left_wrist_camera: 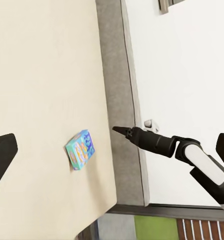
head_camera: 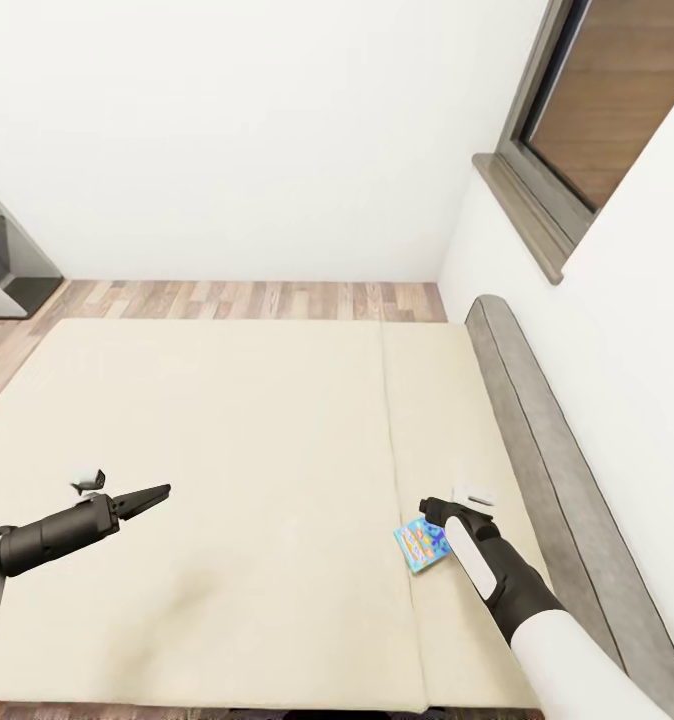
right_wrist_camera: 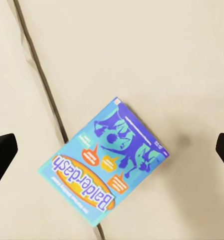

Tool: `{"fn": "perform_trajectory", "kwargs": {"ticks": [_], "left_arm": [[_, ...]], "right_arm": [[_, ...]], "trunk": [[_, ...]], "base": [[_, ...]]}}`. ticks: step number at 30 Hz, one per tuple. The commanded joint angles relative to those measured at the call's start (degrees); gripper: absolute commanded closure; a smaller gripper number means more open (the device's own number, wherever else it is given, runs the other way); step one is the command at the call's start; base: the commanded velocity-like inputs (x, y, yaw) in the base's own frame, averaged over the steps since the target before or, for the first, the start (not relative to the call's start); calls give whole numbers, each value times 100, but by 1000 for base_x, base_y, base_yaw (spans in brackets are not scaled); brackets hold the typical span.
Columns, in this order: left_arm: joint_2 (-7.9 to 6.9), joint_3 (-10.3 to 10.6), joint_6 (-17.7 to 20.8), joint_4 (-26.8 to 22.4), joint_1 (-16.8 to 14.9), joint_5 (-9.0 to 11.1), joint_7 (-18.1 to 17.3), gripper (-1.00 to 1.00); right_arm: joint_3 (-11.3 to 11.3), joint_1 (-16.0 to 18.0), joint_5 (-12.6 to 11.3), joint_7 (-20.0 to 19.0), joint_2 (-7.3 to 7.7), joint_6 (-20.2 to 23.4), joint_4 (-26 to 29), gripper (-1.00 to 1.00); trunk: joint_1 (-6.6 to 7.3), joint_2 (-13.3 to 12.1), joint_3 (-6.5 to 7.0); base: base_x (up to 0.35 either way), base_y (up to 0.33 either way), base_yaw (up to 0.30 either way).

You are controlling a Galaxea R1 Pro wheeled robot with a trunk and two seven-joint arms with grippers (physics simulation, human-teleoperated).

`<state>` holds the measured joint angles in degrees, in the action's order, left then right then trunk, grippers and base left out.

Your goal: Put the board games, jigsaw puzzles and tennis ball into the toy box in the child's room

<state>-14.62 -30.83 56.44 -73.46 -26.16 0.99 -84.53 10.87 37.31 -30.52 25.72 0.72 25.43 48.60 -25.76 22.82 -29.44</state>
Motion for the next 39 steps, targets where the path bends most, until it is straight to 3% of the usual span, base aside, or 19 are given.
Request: {"fn": "perform_trajectory", "kwargs": {"ticks": [1, 18, 39], "left_arm": [[-2, -2, 60, -1, -3, -2, -18, -100], [-5, 7, 63, -1, -3, -2, -11, -100], [-9, 7, 61, -1, -3, -2, -19, -100]], "right_arm": [[26, 4, -47, 55, 9, 15, 9, -100], [20, 4, -51, 56, 8, 9, 21, -100], [29, 2, -51, 56, 17, -3, 43, -100]], "trunk": [[-3, 10, -18], [-3, 10, -175], [-3, 10, -191]], "base": [[0, 0, 0], [0, 0, 0], [0, 0, 0]]}}
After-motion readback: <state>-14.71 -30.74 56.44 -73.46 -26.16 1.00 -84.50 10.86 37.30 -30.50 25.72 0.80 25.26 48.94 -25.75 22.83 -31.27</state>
